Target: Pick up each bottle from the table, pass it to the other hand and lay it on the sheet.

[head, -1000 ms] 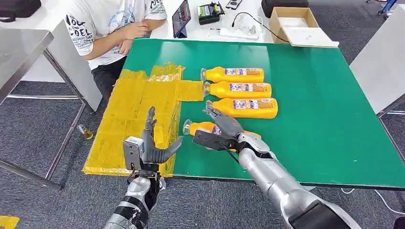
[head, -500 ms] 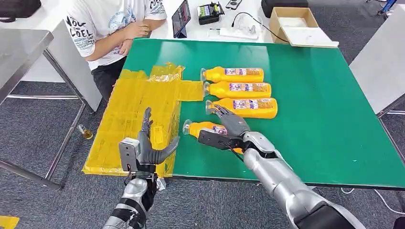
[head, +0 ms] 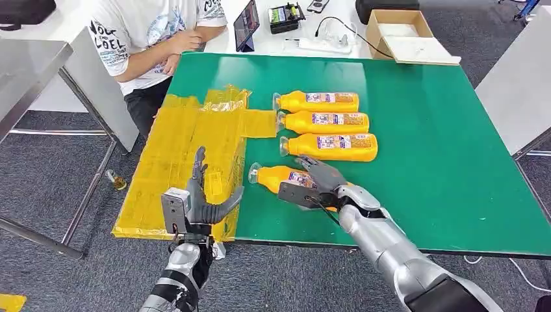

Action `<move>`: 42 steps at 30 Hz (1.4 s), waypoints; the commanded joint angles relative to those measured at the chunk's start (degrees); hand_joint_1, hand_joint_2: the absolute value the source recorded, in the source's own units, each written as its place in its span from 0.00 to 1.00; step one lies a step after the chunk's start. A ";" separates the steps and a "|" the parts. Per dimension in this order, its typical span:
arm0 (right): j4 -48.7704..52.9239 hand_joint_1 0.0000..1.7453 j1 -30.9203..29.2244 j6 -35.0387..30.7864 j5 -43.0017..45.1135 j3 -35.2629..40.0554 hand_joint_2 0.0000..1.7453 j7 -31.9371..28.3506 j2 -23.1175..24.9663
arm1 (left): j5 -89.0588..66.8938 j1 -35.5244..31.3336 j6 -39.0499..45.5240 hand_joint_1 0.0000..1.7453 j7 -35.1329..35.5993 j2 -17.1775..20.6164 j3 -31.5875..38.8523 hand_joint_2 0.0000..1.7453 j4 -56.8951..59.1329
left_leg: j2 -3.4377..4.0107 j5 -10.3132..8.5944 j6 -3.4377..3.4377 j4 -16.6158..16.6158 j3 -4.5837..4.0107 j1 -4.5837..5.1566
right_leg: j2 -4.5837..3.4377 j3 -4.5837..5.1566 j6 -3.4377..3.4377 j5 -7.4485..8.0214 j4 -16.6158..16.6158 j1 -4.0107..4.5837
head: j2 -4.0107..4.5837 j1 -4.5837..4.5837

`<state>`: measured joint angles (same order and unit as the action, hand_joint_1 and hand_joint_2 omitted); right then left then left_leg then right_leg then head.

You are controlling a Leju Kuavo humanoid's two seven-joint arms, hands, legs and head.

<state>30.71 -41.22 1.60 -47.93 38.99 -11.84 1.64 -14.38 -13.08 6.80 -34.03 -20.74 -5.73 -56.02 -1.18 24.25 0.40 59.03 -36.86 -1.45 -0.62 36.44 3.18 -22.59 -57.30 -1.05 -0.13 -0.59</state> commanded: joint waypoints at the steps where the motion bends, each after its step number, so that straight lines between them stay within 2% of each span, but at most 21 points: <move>1: -5.57 0.00 -2.86 0.86 0.13 1.15 1.00 0.80 -0.94 | 0.10 -0.27 -0.28 0.00 0.31 0.74 0.16 1.00 1.92 | 0.09 0.06 -0.09 -0.06 0.23 0.04 | 0.03 -0.22 -0.09 -0.06 0.05 0.01 | 0.00 0.02; 2: -5.62 0.00 -2.89 0.98 0.10 1.29 1.00 0.93 -1.11 | 0.08 -0.21 -0.28 0.00 0.35 0.74 0.17 1.00 1.89 | 0.17 0.14 -0.14 -0.10 0.47 0.04 | 0.02 -0.45 -0.16 -0.12 0.09 0.04 | 0.00 0.00; 7: -5.52 0.00 -3.07 1.12 0.05 1.43 1.00 0.94 -1.70 | 0.04 -0.09 -0.25 0.00 0.37 0.74 0.23 1.00 1.76 | 0.05 0.04 -0.08 -0.06 0.19 0.02 | 0.05 -0.19 -0.08 -0.04 0.06 0.01 | 0.00 0.00; 8: -5.34 0.00 -3.14 1.60 0.01 1.77 1.00 1.27 -2.02 | 0.04 0.06 -0.37 0.00 0.42 0.74 0.09 1.00 1.47 | 0.15 0.13 -0.17 -0.13 0.55 0.03 | 0.07 -0.54 -0.18 -0.12 0.15 0.06 | 0.00 0.02; 11: -5.34 0.00 -3.19 1.60 0.01 1.76 1.00 1.27 -2.10 | 0.04 0.06 -0.37 0.00 0.42 0.74 0.09 1.00 1.47 | 0.06 0.03 -0.08 -0.06 0.17 0.05 | 0.04 -0.17 -0.07 -0.04 0.04 -0.01 | 0.00 0.02; 14: -5.41 0.00 -3.41 2.37 0.30 2.36 1.00 1.59 -2.44 | 0.12 -0.04 -0.31 0.00 0.56 0.74 -0.11 1.00 1.69 | 0.06 0.03 -0.07 -0.05 0.17 0.03 | 0.03 -0.16 -0.08 -0.04 0.05 0.00 | 0.00 0.02; 15: -5.60 0.00 -3.59 2.99 0.57 2.41 1.00 1.57 -2.52 | 0.15 -0.10 -0.33 0.00 0.57 0.74 -0.15 1.00 1.79 | 0.17 0.13 -0.15 -0.12 0.52 0.03 | 0.04 -0.50 -0.18 -0.11 0.13 0.05 | 0.00 0.00; 16: -5.77 0.00 -3.84 3.44 0.58 2.62 1.00 1.58 -2.75 | 0.16 -0.16 -0.36 0.00 0.57 0.74 -0.22 1.00 1.87 | 0.08 0.05 -0.08 -0.06 0.21 0.04 | 0.04 -0.21 -0.09 -0.05 0.05 0.00 | 0.00 0.00; 17: -6.04 0.00 -4.22 4.47 0.86 2.89 1.00 1.32 -3.04 | 0.20 -0.26 -0.38 0.00 0.55 0.74 -0.34 1.00 2.00 | 0.14 0.11 -0.13 -0.09 0.41 0.04 | 0.04 -0.40 -0.15 -0.10 0.09 0.02 | 0.00 0.00; 20: -6.14 0.00 -4.77 5.79 1.22 3.47 1.00 0.85 -3.77 | 0.35 -0.41 -0.27 0.00 0.54 0.74 -0.55 1.00 2.23 | 0.03 0.02 -0.07 -0.05 0.15 0.04 | 0.06 -0.14 -0.07 -0.03 0.04 -0.01 | 0.00 0.00; 21: -6.10 0.00 -4.92 5.93 1.22 3.53 1.00 0.78 -3.96 | 0.37 -0.39 -0.23 0.00 0.54 0.74 -0.50 1.00 2.24 | 0.05 0.07 -0.12 -0.07 0.32 0.05 | 0.10 -0.32 -0.11 -0.09 0.07 0.00 | 0.00 0.00; 24: -6.00 0.00 -5.12 6.19 1.30 3.58 1.00 0.64 -4.21 | 0.38 -0.35 -0.23 0.00 0.53 0.74 -0.48 1.00 2.27 | 0.03 0.02 -0.07 -0.04 0.12 0.03 | 0.05 -0.12 -0.05 -0.03 0.04 -0.01 | 0.00 0.00; 25: -6.00 0.00 -5.12 6.19 1.30 3.58 1.00 0.64 -4.21 | 0.38 -0.35 -0.23 0.00 0.53 0.74 -0.48 1.00 2.27 | 0.13 0.13 -0.17 -0.10 0.49 0.04 | 0.07 -0.49 -0.16 -0.12 0.12 0.04 | 0.00 0.00; 27: -6.00 0.00 -5.12 6.19 1.30 3.58 1.00 0.64 -4.21 | 0.38 -0.35 -0.23 0.00 0.53 0.74 -0.48 1.00 2.27 | 0.03 0.02 -0.06 -0.04 0.12 0.04 | 0.05 -0.11 -0.06 -0.02 0.04 -0.01 | 0.00 0.00; 31: -5.61 0.00 -5.01 6.29 1.43 3.91 1.00 0.62 -4.32 | 0.41 -0.29 -0.17 0.00 0.49 0.74 -0.32 1.00 2.20 | 0.10 0.06 -0.10 -0.06 0.27 0.04 | 0.04 -0.25 -0.11 -0.06 0.06 0.00 | 0.00 0.00; 38: -0.51 0.00 -6.17 10.40 3.78 6.82 1.00 0.56 -9.27 | 0.40 0.65 -0.24 0.00 0.46 0.74 0.21 1.00 1.25 | 0.08 0.05 -0.10 -0.02 0.17 0.06 | 0.04 -0.16 -0.07 -0.05 0.02 -0.02 | 0.00 0.00; 40: 0.68 0.00 -6.19 10.48 4.29 7.67 1.00 0.62 -10.03 | 0.40 0.81 -0.15 0.00 0.44 0.74 0.33 1.00 1.06 | 0.12 0.14 -0.18 -0.07 0.44 0.06 | 0.09 -0.46 -0.14 -0.12 0.09 0.01 | 0.00 0.00; 41: 1.26 0.00 -6.05 10.24 4.43 7.92 1.00 0.61 -10.21 | 0.42 0.92 -0.11 0.00 0.45 0.74 0.40 1.00 0.88 | 0.03 0.05 -0.11 -0.02 0.16 0.06 | 0.07 -0.17 -0.06 -0.05 0.02 -0.03 | 0.00 0.02; 42: 1.66 0.00 -6.01 10.08 4.43 8.19 1.00 0.69 -10.34 | 0.42 0.98 -0.04 0.00 0.46 0.74 0.43 1.00 0.76 | 0.13 0.10 -0.13 -0.03 0.26 0.07 | 0.01 -0.26 -0.10 -0.07 0.04 -0.02 | 0.00 0.00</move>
<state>29.36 -44.53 11.13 -44.41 41.57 -11.43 -4.66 -14.03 -12.52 6.80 -33.81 -20.74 -5.68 -56.02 -1.21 24.25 0.39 59.04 -36.87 -1.42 -0.60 36.43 3.20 -22.58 -57.30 -1.10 -0.13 -0.59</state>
